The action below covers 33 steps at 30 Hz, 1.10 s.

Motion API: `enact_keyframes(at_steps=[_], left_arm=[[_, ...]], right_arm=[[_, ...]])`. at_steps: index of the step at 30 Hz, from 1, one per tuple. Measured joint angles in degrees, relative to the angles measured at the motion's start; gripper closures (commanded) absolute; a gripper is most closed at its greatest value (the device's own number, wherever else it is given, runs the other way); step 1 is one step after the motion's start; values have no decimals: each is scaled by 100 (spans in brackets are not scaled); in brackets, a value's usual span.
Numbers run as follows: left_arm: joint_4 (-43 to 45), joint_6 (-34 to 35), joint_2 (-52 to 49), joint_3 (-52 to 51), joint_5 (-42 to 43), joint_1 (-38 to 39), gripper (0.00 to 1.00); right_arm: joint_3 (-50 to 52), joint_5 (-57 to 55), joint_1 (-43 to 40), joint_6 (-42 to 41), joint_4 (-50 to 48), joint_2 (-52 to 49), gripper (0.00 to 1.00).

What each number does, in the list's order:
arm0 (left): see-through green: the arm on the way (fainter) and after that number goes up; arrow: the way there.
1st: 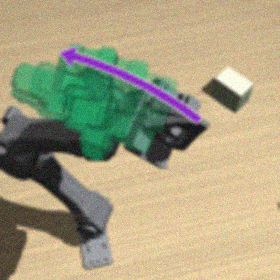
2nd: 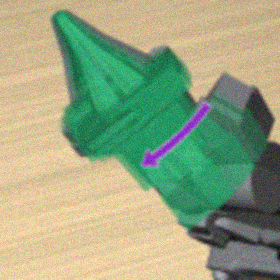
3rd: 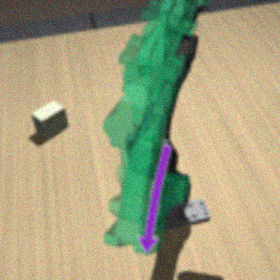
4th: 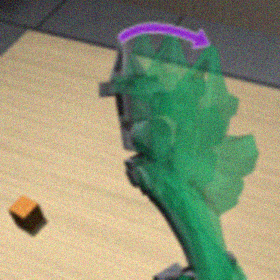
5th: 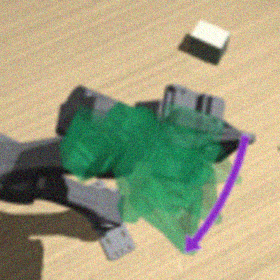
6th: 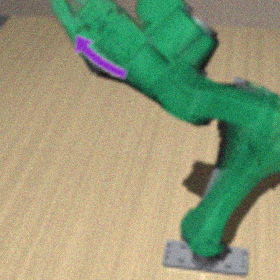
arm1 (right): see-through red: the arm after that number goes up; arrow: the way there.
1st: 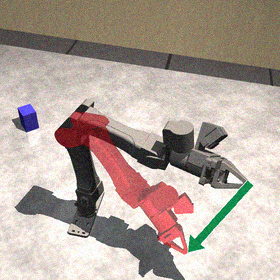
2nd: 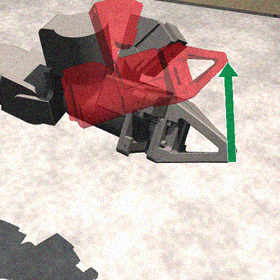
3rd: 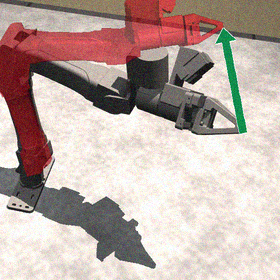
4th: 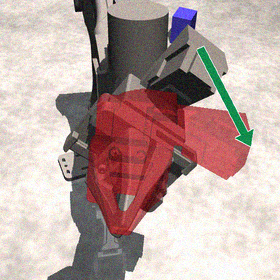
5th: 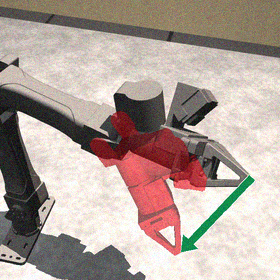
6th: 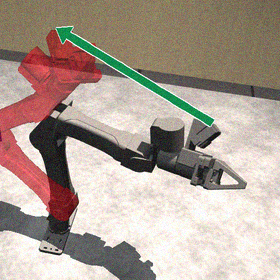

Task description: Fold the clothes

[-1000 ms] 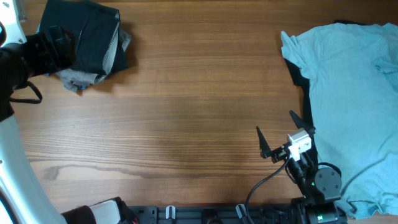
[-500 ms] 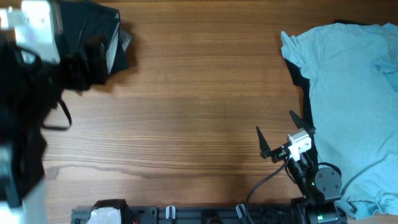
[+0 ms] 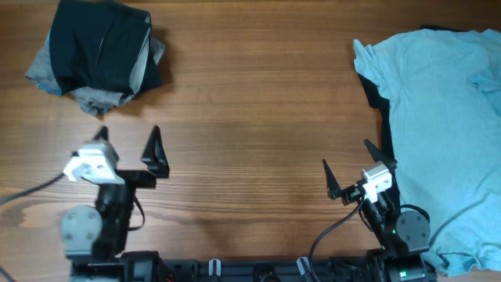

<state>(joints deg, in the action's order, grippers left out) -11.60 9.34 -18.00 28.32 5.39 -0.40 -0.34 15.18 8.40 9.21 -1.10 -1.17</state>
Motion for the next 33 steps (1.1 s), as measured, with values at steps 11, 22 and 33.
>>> enact_keyframes(at_steps=[11, 22, 33], left_arm=[[608, 546, 1722, -2291, 4, -2, 0], [761, 756, 1720, -2745, 26, -2, 0], [761, 756, 1720, -2745, 26, -2, 0]], right_arm=[[0, 0, 0, 2, -2, -4, 0], [0, 0, 0, 0, 0, -4, 0], [0, -2, 0, 2, 0, -4, 0]])
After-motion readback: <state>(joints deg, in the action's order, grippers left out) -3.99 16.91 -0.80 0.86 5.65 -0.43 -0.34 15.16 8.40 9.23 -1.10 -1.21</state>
